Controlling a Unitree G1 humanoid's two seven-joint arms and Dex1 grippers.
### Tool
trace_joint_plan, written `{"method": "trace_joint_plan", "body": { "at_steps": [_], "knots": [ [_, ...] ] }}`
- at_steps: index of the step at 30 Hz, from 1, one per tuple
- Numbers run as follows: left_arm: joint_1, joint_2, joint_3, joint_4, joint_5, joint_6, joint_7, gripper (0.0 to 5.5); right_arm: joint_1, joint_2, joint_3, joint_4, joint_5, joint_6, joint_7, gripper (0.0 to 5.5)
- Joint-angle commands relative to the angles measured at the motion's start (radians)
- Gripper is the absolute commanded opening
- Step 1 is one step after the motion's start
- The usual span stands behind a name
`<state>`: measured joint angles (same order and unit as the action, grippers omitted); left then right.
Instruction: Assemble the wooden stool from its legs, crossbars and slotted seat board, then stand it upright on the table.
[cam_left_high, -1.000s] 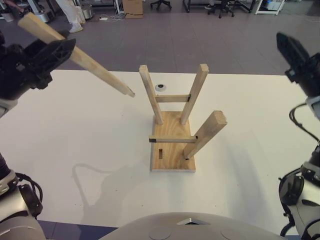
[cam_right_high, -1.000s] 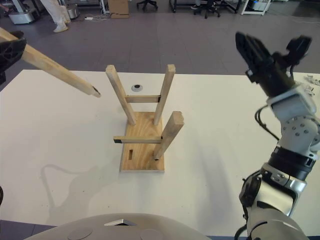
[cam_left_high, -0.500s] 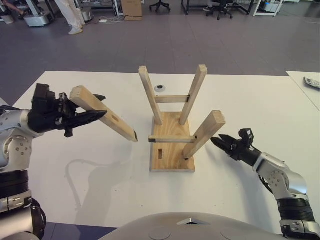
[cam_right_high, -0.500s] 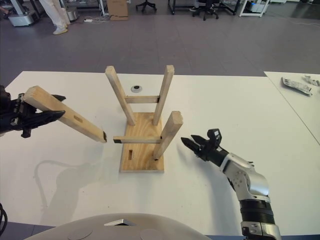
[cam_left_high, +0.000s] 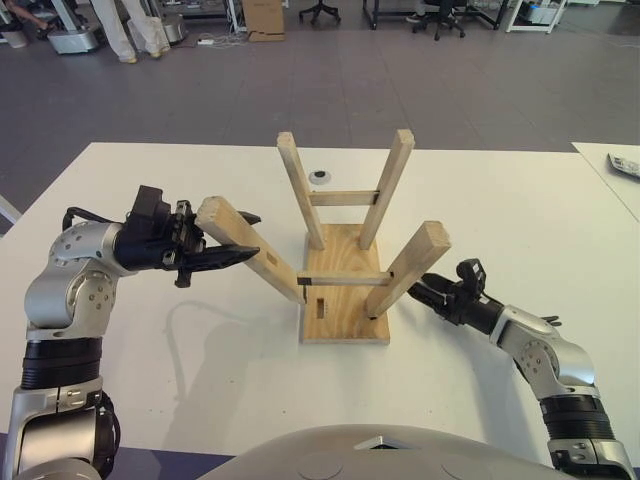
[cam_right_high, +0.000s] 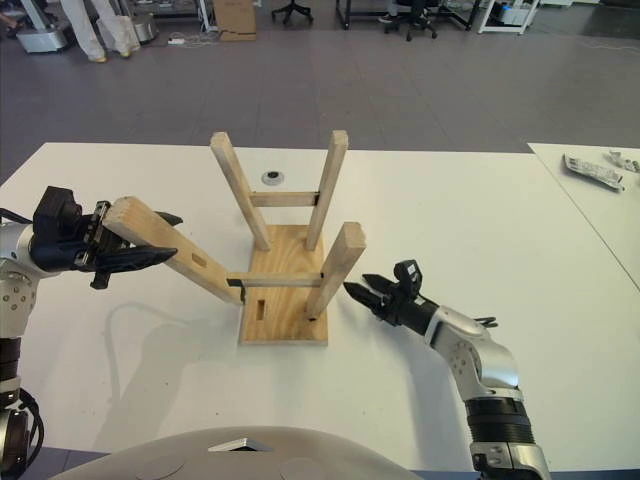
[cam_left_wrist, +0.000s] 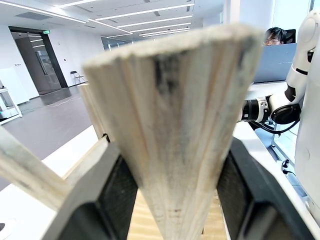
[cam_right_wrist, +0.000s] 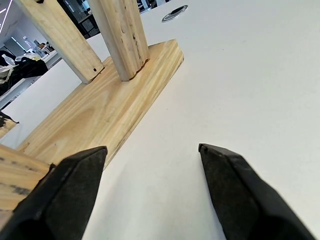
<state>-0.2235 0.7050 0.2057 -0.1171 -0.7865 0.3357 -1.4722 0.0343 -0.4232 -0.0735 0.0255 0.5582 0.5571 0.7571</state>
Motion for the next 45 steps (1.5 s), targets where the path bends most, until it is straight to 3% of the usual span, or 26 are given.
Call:
{"method": "trace_joint_plan", "body": {
  "at_steps": [1, 20, 28, 37, 45],
  "knots": [
    [0.001, -0.015, -0.022, -0.028, -0.012, 0.013, 0.010, 2.04, -0.015, -0.002, 0.011, 0.003, -0.008, 0.022, 0.004, 3.44],
    [0.036, -0.057, -0.130, 0.034, 0.086, -0.050, -0.005, 2.04, -0.039, -0.004, 0.016, 0.003, -0.027, 0.017, 0.027, 3.44],
    [0.023, 0.006, -0.246, -0.084, 0.197, 0.089, 0.193, 2.04, -0.005, 0.023, 0.056, -0.041, -0.030, 0.021, 0.017, 3.44],
    [0.050, 0.057, -0.266, -0.145, 0.186, 0.091, 0.238, 2.04, 0.030, 0.054, 0.076, -0.071, -0.039, 0.016, -0.010, 3.44],
    [0.086, 0.111, -0.441, -0.210, 0.323, 0.155, 0.348, 2.04, 0.033, 0.063, 0.103, -0.074, -0.074, -0.012, -0.022, 3.44]
  ]
}}
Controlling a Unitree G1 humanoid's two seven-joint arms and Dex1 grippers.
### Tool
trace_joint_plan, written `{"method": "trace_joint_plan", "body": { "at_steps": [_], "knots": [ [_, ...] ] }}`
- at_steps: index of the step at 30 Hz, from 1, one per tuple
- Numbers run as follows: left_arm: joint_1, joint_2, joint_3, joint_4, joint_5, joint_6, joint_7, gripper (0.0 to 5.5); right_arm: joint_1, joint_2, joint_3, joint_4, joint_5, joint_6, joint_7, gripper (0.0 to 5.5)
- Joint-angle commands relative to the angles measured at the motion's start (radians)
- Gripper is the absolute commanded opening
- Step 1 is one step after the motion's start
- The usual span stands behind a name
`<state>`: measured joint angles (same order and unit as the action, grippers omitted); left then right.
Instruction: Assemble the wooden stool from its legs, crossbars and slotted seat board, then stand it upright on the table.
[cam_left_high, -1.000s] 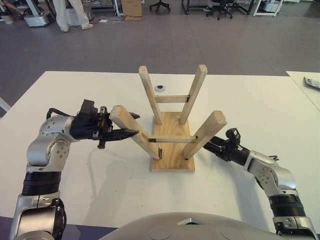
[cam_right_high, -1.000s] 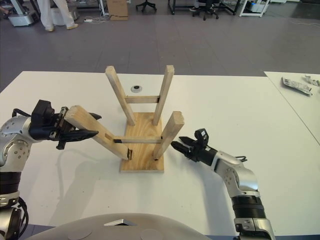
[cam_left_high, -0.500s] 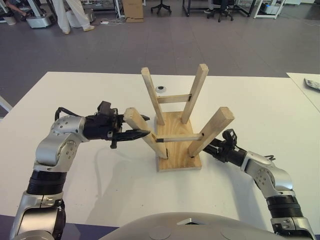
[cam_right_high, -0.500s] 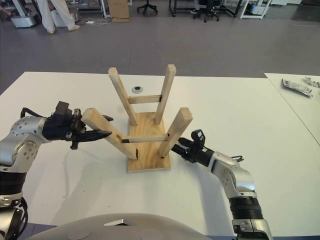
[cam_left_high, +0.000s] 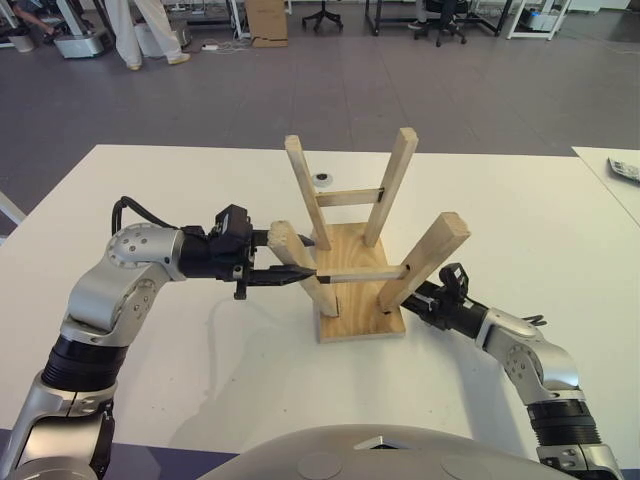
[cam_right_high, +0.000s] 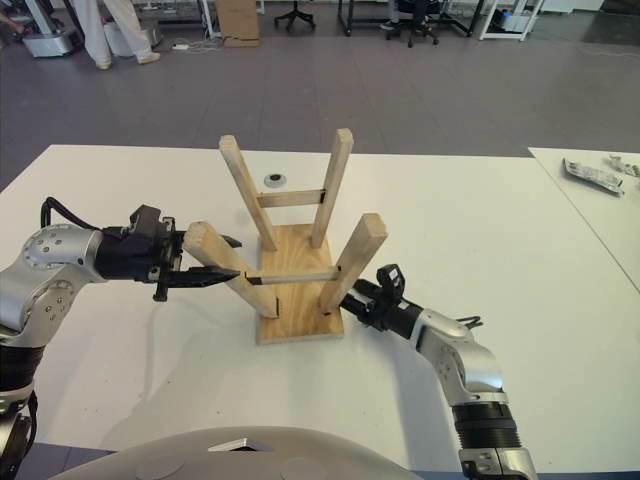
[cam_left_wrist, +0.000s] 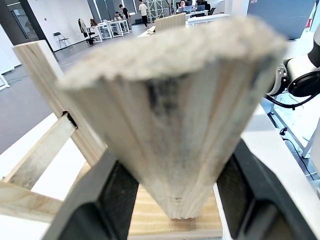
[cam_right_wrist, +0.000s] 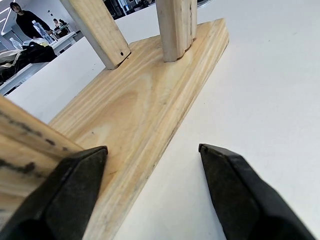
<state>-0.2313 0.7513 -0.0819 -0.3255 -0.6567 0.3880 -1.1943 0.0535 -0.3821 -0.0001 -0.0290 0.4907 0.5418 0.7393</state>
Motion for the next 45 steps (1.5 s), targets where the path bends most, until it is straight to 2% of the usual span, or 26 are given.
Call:
{"method": "trace_joint_plan", "body": {
  "at_steps": [1, 7, 15, 22, 23, 30, 33, 35, 39, 41, 45],
  "knots": [
    [0.096, 0.077, -0.174, -0.011, 0.197, 0.125, 0.079, 2.04, 0.016, 0.027, 0.029, -0.023, -0.005, 0.002, -0.009, 3.44],
    [0.130, 0.145, -0.275, -0.033, 0.188, 0.202, 0.132, 2.04, 0.018, 0.048, 0.025, -0.030, -0.002, -0.005, -0.035, 3.44],
    [0.129, 0.098, -0.340, 0.129, 0.207, 0.146, 0.187, 2.04, 0.047, 0.077, 0.006, -0.065, 0.021, 0.026, -0.076, 3.44],
    [0.169, 0.047, -0.287, 0.133, 0.155, 0.092, 0.218, 2.04, 0.011, 0.075, 0.013, -0.073, 0.022, 0.045, -0.067, 3.44],
    [0.173, 0.045, -0.283, 0.128, 0.159, 0.090, 0.227, 2.44, 0.011, 0.075, 0.012, -0.076, 0.023, 0.048, -0.067, 3.44],
    [0.207, 0.012, -0.249, 0.161, 0.225, 0.040, 0.218, 3.58, 0.009, 0.076, 0.010, -0.078, 0.022, 0.052, -0.076, 3.44],
    [0.264, 0.036, -0.156, 0.099, 0.205, 0.042, 0.252, 4.07, 0.019, 0.064, -0.008, -0.071, 0.019, 0.045, -0.075, 3.44],
    [0.321, 0.083, -0.035, 0.039, 0.143, 0.092, 0.255, 4.46, 0.020, 0.046, -0.044, -0.067, 0.024, 0.039, -0.077, 3.44],
    [0.310, 0.130, 0.227, 0.071, -0.011, 0.233, 0.258, 4.46, 0.000, -0.001, -0.166, -0.098, 0.084, 0.062, -0.079, 3.44],
    [0.282, 0.116, 0.292, 0.081, -0.051, 0.261, 0.277, 4.46, -0.016, -0.018, -0.201, -0.139, 0.141, 0.107, -0.069, 3.44],
    [0.220, 0.052, 0.335, 0.058, -0.056, 0.254, 0.363, 4.46, -0.036, -0.057, -0.189, -0.177, 0.158, 0.140, -0.052, 3.44]
  ]
}}
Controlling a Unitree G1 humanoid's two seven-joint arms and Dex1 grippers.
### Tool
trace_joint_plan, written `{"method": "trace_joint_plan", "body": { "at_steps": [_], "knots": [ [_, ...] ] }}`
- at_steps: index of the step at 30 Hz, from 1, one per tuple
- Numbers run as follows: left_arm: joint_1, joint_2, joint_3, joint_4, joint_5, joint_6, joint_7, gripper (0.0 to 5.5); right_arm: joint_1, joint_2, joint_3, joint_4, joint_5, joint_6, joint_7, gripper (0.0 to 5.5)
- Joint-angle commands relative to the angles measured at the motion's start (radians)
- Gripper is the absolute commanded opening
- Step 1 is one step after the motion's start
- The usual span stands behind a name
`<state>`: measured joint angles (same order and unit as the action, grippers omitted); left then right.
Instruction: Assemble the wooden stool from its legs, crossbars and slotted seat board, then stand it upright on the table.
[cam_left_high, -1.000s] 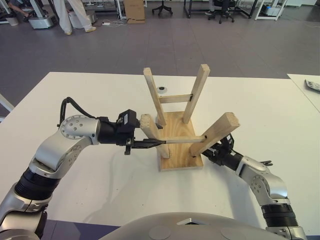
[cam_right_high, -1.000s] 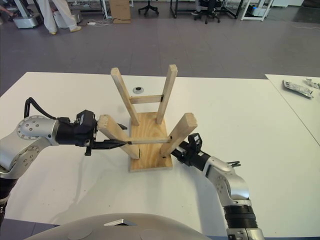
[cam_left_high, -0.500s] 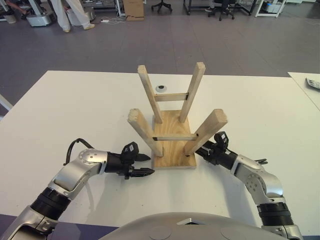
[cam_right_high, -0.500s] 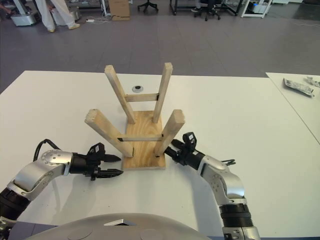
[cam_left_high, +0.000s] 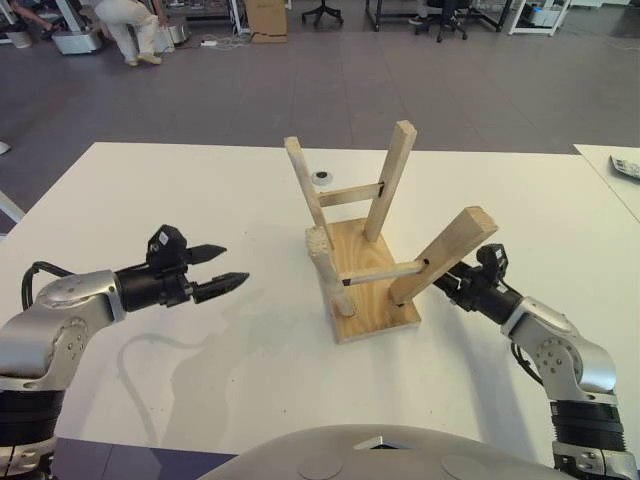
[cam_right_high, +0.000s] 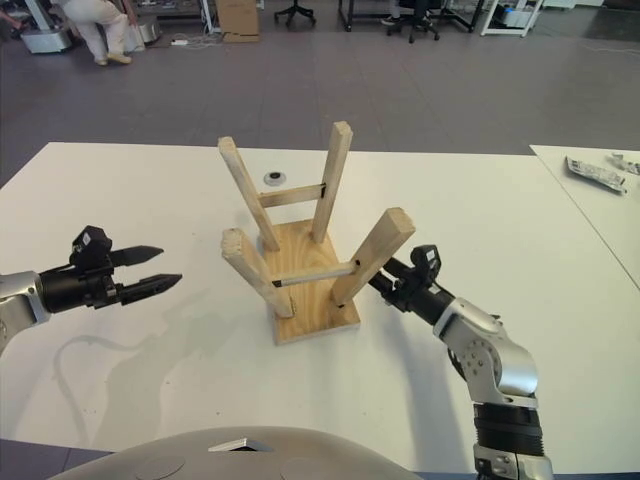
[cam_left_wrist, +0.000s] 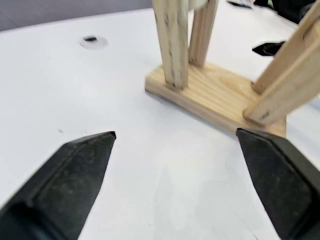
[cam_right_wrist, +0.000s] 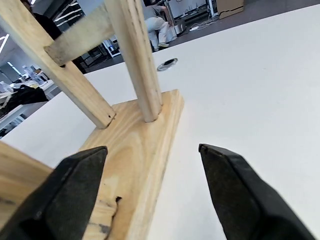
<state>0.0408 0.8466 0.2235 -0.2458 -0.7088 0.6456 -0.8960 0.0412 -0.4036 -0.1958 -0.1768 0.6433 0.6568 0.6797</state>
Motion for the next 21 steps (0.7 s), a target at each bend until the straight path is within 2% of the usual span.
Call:
{"method": "trace_joint_plan", "body": {
  "at_steps": [1, 5, 8, 10, 13, 16, 19, 21],
  "knots": [
    [-0.084, -0.069, 0.047, -0.032, -0.016, -0.005, 0.100, 4.46, -0.032, -0.042, -0.006, -0.034, 0.014, 0.029, 0.003, 3.44],
    [-0.295, -0.200, 0.101, -0.146, -0.163, -0.016, 0.247, 4.46, -0.201, -0.066, -0.137, -0.064, 0.150, 0.084, -0.066, 3.44],
    [-0.495, -0.306, 0.071, -0.215, -0.342, 0.042, 0.415, 4.46, -0.395, -0.074, -0.239, -0.117, 0.367, 0.150, -0.169, 3.44],
    [-0.533, -0.347, 0.046, -0.240, -0.418, 0.068, 0.485, 4.46, -0.492, -0.068, -0.275, -0.145, 0.519, 0.171, -0.245, 3.44],
    [-0.493, -0.390, 0.028, -0.285, -0.526, 0.085, 0.535, 4.46, -0.574, -0.039, -0.296, -0.193, 0.799, 0.159, -0.381, 3.44],
    [-0.382, -0.386, -0.026, -0.340, -0.592, 0.136, 0.552, 4.46, -0.470, -0.057, -0.217, -0.269, 0.870, 0.200, -0.382, 3.44],
    [-0.169, -0.288, -0.204, -0.412, -0.431, 0.200, 0.484, 4.46, -0.306, -0.071, -0.106, -0.306, 0.778, 0.234, -0.352, 3.44],
    [-0.073, -0.234, -0.360, -0.386, -0.230, 0.160, 0.457, 4.46, -0.259, -0.069, -0.061, -0.315, 0.717, 0.219, -0.363, 3.44]
  ]
}}
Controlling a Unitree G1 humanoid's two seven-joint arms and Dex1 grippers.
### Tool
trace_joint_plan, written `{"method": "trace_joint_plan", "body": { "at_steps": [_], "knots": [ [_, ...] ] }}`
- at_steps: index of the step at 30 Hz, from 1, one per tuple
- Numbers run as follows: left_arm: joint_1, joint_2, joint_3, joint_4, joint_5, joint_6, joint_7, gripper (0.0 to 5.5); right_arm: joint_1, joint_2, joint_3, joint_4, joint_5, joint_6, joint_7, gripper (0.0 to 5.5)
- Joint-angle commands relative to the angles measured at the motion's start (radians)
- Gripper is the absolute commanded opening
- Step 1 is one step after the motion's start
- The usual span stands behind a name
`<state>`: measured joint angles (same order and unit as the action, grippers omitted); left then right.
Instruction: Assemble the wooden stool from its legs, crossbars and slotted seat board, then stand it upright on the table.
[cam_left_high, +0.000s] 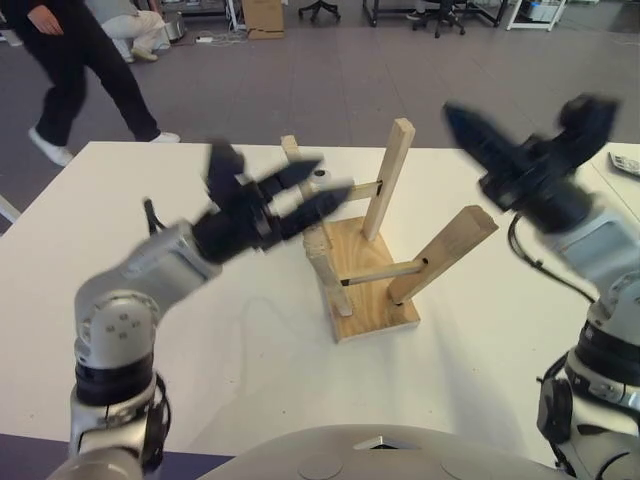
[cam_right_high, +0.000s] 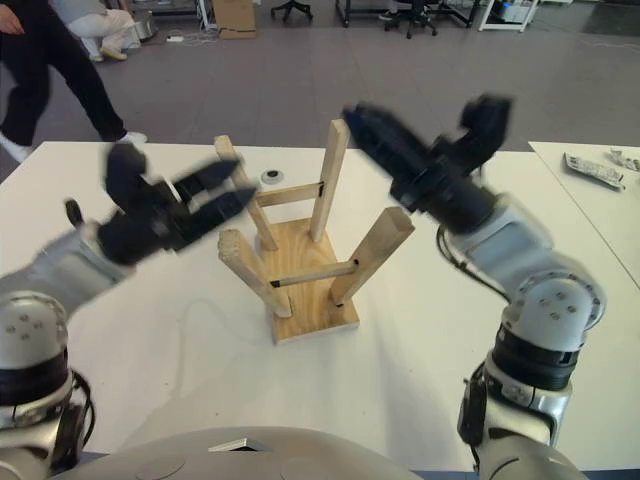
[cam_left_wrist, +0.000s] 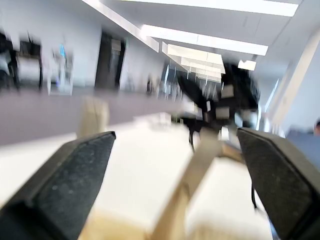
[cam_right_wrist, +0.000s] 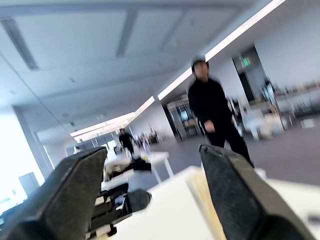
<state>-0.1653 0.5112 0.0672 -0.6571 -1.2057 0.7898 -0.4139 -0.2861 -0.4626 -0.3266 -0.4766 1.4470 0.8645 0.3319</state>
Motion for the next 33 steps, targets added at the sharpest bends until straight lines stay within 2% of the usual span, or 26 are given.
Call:
{"method": "trace_joint_plan", "body": {
  "at_steps": [1, 3, 9, 13, 15, 18, 21, 24, 27, 29, 32, 33],
  "knots": [
    [0.162, 0.097, -0.262, 0.059, 0.342, -0.019, -0.020, 4.46, 0.070, -0.004, 0.082, -0.011, -0.103, -0.002, -0.018, 3.44],
    [0.182, 0.071, -0.313, 0.111, 0.411, -0.082, -0.007, 4.46, 0.060, 0.000, 0.095, 0.002, -0.116, -0.020, -0.014, 3.44],
    [0.089, 0.025, -0.339, 0.196, 0.457, -0.199, 0.010, 4.46, 0.010, -0.010, 0.108, 0.012, -0.156, -0.064, -0.019, 3.44],
    [0.053, 0.006, -0.330, 0.162, 0.427, -0.197, 0.039, 4.46, -0.170, -0.018, 0.079, -0.032, -0.203, -0.137, -0.123, 3.44],
    [0.043, -0.001, -0.326, 0.162, 0.425, -0.199, 0.051, 4.46, -0.238, -0.026, 0.109, -0.086, -0.279, -0.159, -0.158, 3.44],
    [0.030, -0.005, -0.319, 0.168, 0.429, -0.209, 0.059, 4.46, -0.260, -0.078, 0.225, -0.195, -0.478, -0.169, -0.158, 3.44],
    [0.019, -0.014, -0.299, 0.176, 0.425, -0.222, 0.075, 4.46, -0.178, -0.180, 0.487, -0.305, -0.783, -0.137, -0.176, 3.44],
    [0.011, -0.021, -0.293, 0.184, 0.427, -0.229, 0.082, 4.46, -0.043, -0.244, 0.739, -0.242, -1.114, -0.146, -0.258, 3.44],
    [-0.001, -0.037, -0.296, 0.190, 0.426, -0.227, 0.090, 4.46, 0.021, -0.257, 0.902, -0.149, -1.290, -0.188, -0.238, 3.44],
    [-0.008, -0.042, -0.300, 0.194, 0.428, -0.226, 0.090, 4.46, 0.048, -0.226, 0.916, -0.117, -1.344, -0.212, -0.239, 3.44],
    [-0.006, -0.044, -0.296, 0.192, 0.432, -0.227, 0.090, 4.46, 0.048, -0.153, 0.834, -0.121, -1.346, -0.237, -0.242, 3.44],
    [-0.011, -0.048, -0.299, 0.195, 0.434, -0.228, 0.089, 4.46, 0.031, -0.096, 0.779, -0.142, -1.302, -0.254, -0.245, 3.44]
  ]
}}
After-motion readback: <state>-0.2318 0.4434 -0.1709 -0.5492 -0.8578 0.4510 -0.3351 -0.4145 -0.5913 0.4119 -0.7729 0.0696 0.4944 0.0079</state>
